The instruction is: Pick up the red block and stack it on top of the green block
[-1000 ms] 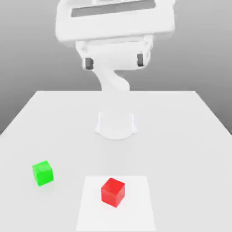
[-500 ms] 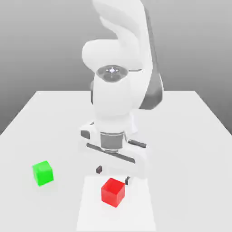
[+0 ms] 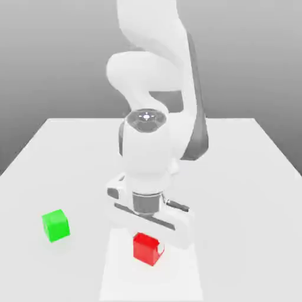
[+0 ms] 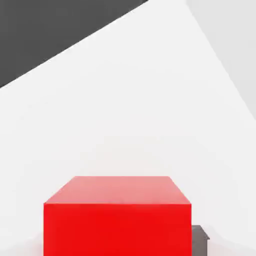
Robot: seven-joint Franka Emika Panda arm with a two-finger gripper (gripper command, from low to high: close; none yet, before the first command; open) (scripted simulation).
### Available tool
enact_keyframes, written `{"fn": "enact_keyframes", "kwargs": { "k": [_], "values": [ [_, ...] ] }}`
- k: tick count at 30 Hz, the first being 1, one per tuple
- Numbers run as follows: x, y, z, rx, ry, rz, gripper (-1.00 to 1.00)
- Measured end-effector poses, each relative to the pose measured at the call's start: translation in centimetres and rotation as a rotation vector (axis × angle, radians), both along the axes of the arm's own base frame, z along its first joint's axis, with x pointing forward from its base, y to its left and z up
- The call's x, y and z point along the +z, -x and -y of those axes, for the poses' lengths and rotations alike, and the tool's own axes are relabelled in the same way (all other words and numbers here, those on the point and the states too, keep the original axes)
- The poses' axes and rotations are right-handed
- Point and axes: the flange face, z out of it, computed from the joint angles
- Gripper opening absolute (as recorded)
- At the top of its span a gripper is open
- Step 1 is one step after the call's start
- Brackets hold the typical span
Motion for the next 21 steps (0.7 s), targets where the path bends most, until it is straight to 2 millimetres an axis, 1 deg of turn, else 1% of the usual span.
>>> {"fn": "enact_keyframes", "kwargs": {
  "k": [1,3,5,7,10,11,12,13,15,17,18,21],
  "values": [
    [1.0,0.1,0.1,-0.003,0.001,0.000,-1.00],
    [2.2,0.7,5.0,-0.125,0.007,0.001,-1.00],
    [3.2,2.0,9.9,-0.250,0.010,0.001,-1.00],
    [4.0,4.2,15.1,-0.392,0.011,0.000,-1.00],
    [5.1,7.9,20.7,-0.566,0.006,0.000,-1.00],
    [5.1,7.9,20.7,-0.566,0.006,0.000,-1.00],
    [4.6,8.8,21.9,-0.605,0.002,0.001,-1.00],
    [3.8,9.4,22.7,-0.630,-0.001,0.001,-1.00],
    [2.0,9.7,23.1,-0.645,-0.002,0.002,-1.00],
    [0.1,9.7,23.1,-0.644,-0.001,0.001,-1.00],
    [-0.7,9.8,23.0,-0.644,0.000,0.000,1.00],
    [-0.7,9.8,23.0,-0.644,0.000,0.000,1.00]
  ]
}}
